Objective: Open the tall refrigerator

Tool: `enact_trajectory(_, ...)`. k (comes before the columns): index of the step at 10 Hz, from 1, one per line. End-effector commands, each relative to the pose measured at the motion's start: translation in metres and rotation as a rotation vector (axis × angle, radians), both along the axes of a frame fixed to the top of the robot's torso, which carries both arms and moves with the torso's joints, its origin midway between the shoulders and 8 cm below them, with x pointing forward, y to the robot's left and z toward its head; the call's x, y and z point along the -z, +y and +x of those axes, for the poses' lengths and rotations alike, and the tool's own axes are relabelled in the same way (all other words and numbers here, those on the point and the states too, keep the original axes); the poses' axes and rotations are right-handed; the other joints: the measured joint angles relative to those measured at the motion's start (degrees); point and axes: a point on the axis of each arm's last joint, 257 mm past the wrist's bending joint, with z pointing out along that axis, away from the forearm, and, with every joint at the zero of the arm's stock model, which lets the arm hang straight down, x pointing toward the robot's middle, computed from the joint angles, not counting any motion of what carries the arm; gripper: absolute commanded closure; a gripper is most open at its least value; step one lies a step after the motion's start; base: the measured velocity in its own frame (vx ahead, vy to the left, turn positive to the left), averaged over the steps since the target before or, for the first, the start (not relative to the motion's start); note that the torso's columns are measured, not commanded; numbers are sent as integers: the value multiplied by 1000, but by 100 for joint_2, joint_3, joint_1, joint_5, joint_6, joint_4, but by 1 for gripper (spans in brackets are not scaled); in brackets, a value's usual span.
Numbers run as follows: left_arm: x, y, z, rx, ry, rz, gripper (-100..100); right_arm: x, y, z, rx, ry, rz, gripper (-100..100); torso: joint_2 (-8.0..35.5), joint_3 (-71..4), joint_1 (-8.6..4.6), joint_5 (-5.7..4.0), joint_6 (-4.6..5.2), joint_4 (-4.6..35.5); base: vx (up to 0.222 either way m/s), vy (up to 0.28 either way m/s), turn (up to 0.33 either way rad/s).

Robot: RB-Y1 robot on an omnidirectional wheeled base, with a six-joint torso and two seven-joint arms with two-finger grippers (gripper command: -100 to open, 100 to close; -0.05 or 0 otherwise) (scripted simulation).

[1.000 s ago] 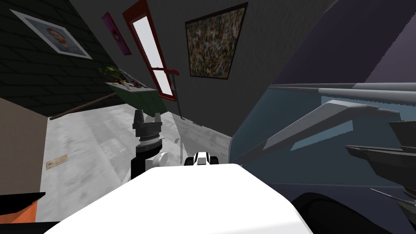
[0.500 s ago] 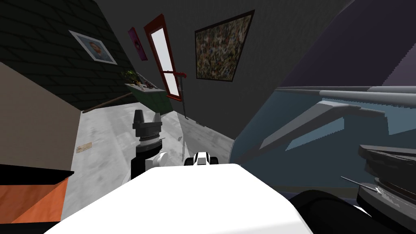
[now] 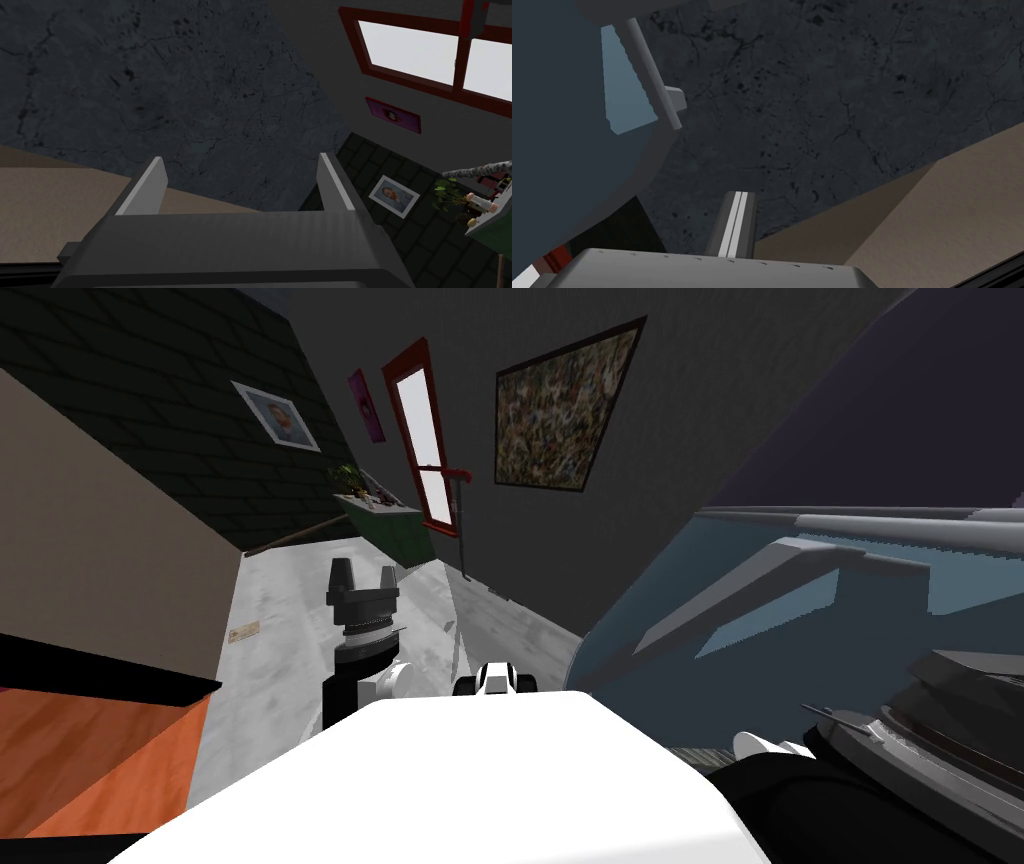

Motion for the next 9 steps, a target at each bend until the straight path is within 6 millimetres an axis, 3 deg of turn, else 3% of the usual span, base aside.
enact_trajectory(1, 0, 0, 0, 0, 0, 0, 0, 2, 0, -4, -169, -104, 81, 100, -17, -9, 2, -2, 12, -4, -1, -11, -3)
enact_trajectory(5, 0, 0, 0, 0, 0, 0, 0, 0, 4, 1, -261, -199, 122, 100, -6, -4, -25, -11, 10, 0, 5, 4, -14)
enact_trajectory(6, 0, 0, 0, 0, 0, 0, 0, 1, 4, -21, -371, -321, 173, 100, -12, -7, -22, -12, 11, -2, -30, -12, 303)
enact_trajectory(9, 0, 0, 0, 0, 0, 0, 0, 3, 4, -29, -549, -442, 220, 100, -59, -14, -101, -35, -14, -2, -27, -13, 191)
